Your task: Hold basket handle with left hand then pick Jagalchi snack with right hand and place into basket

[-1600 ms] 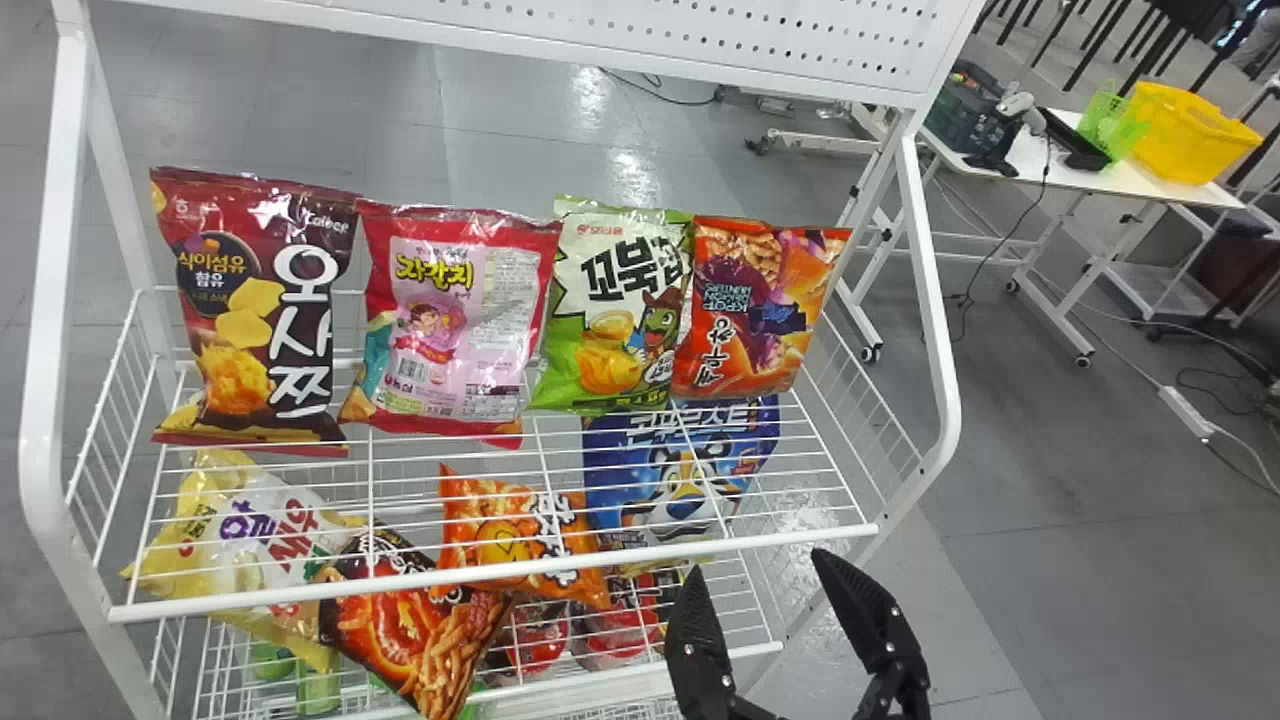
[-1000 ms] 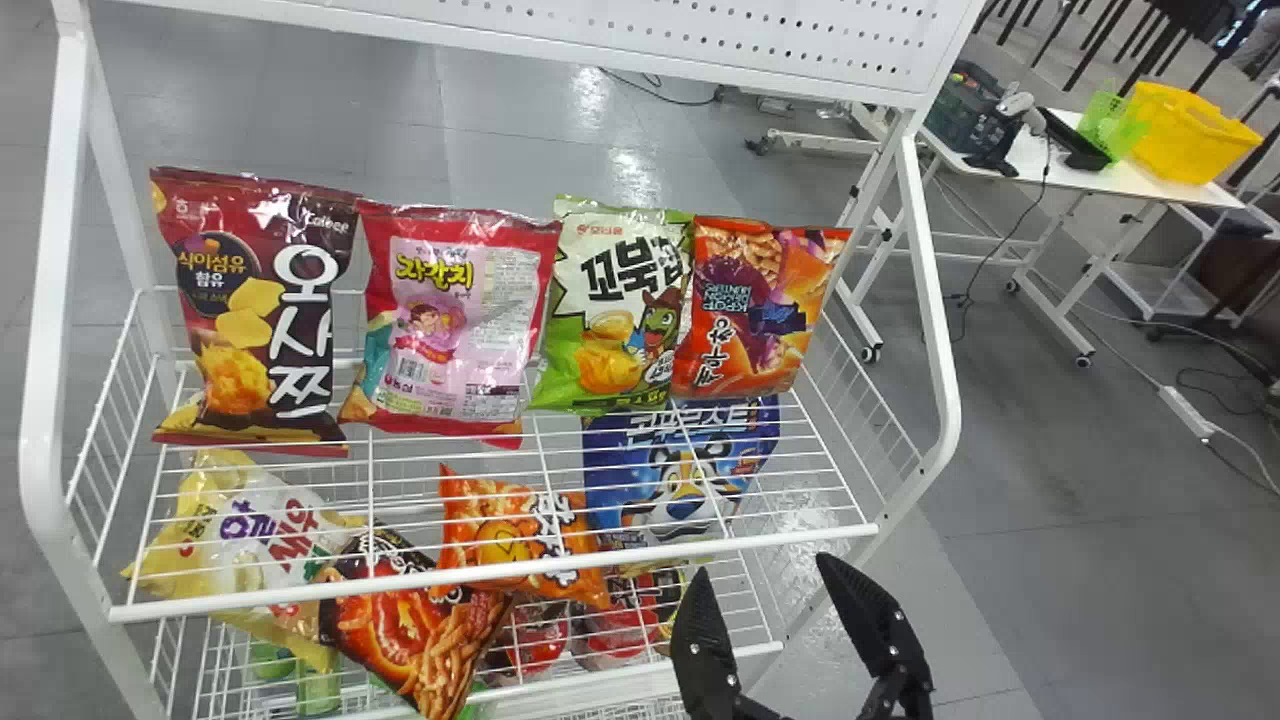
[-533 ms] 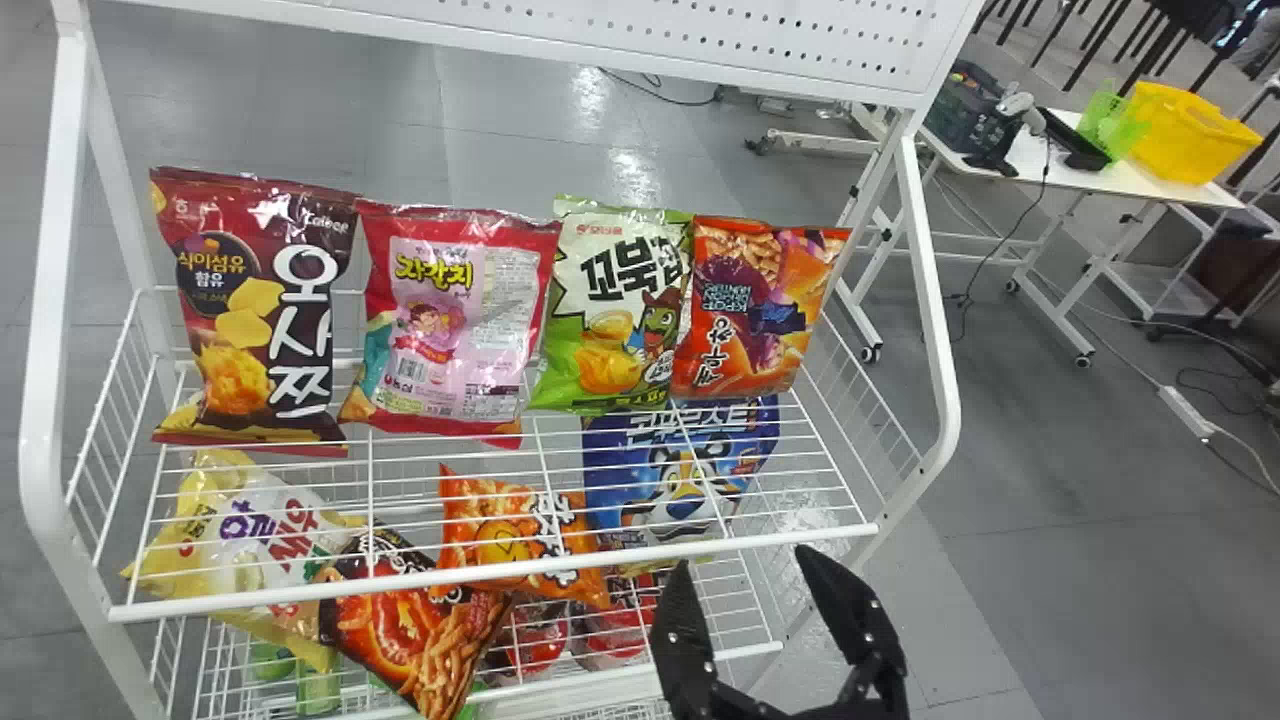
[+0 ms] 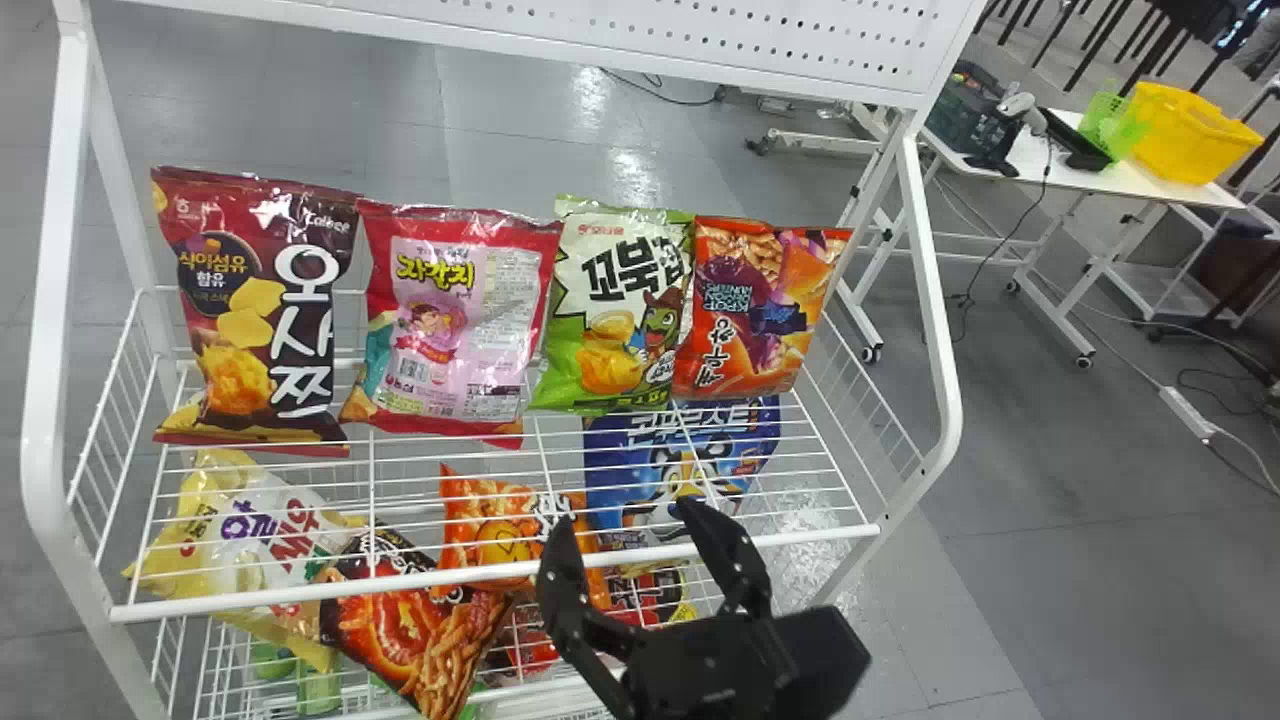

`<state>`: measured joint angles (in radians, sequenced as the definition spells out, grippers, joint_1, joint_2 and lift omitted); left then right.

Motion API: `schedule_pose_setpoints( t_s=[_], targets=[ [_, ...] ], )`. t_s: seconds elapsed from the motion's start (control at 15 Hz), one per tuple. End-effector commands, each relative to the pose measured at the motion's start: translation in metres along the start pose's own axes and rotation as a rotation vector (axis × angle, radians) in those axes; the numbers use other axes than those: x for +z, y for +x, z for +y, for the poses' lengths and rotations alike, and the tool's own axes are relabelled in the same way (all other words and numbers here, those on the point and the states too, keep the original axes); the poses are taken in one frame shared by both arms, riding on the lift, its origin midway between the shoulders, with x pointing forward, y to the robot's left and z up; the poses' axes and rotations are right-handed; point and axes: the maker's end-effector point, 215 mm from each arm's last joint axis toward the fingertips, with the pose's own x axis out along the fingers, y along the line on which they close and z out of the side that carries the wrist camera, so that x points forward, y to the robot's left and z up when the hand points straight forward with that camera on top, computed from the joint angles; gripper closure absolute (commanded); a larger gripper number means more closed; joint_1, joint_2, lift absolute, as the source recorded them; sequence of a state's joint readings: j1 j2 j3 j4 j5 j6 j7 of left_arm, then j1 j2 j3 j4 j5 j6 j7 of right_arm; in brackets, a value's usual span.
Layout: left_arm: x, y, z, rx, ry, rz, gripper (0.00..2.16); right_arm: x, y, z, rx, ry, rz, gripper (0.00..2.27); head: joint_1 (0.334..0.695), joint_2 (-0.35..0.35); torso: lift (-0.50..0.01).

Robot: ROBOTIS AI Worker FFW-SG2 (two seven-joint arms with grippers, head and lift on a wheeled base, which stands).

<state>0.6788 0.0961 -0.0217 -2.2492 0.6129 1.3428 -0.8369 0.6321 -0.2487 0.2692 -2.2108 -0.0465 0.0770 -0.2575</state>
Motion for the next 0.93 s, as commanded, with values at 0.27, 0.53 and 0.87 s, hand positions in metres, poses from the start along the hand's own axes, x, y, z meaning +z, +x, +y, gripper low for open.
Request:
schedule_pose_setpoints(
  t_s=[0.27,0.53,0.87],
  targets=[
    [-0.007,0.002,-0.002,0.000,0.015,0.048,2.08,-0.004,0.055,0.021,0.000,-0.023,0.048,0.13,0.695,-0.346,-0.009],
    [-0.012,0.002,-0.002,0.000,0.007,0.050,2.08,-0.007,0.094,0.028,0.009,-0.049,0.068,0.13,0.695,-0.289,-0.009],
    [-0.016,0.001,-0.001,0.008,0.002,0.050,2.08,-0.005,0.137,0.034,0.017,-0.070,0.057,0.13,0.695,-0.253,-0.009]
  ],
)
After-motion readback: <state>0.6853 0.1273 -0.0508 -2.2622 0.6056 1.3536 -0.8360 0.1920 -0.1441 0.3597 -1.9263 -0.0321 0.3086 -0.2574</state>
